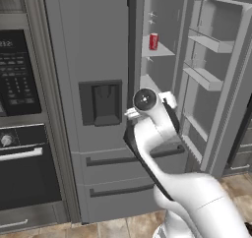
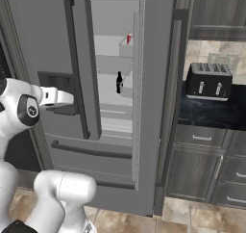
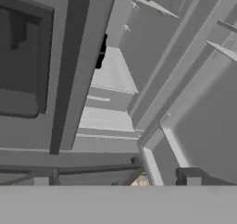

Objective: Open the fridge, grab two sodas, and place both sodas inside the bowl with ice on the dining counter.

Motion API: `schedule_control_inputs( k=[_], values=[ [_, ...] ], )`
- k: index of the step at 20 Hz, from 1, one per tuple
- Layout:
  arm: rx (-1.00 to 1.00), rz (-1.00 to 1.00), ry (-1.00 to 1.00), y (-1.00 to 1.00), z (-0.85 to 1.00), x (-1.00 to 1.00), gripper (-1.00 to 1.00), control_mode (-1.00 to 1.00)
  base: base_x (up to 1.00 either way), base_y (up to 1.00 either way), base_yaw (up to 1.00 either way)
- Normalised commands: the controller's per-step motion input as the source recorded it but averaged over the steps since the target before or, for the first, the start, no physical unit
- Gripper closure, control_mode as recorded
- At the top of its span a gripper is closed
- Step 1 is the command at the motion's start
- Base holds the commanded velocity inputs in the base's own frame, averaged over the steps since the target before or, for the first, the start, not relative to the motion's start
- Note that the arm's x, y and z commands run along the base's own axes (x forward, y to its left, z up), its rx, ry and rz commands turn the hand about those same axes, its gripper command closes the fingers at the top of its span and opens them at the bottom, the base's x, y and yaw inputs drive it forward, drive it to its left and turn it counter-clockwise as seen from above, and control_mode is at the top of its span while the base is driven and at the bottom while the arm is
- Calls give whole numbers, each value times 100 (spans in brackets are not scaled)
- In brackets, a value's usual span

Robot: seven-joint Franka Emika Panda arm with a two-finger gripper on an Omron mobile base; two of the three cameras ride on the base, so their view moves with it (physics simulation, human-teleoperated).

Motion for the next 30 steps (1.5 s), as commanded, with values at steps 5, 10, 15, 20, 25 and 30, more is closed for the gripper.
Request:
schedule_control_inputs(
  k=[5,10,15,20,25,30],
  values=[
    [28,5,0,27,46,55,-100,-100,0,0,0],
    [10,1,-5,0,26,45,-100,-100,0,0,0],
    [0,0,-5,0,7,66,-100,-100,0,0,0],
    [2,1,-1,0,18,71,-100,-100,0,0,0],
    [4,4,0,7,16,61,-100,-100,0,0,0],
    [1,2,0,32,7,43,-100,-100,0,0,0]
  ],
)
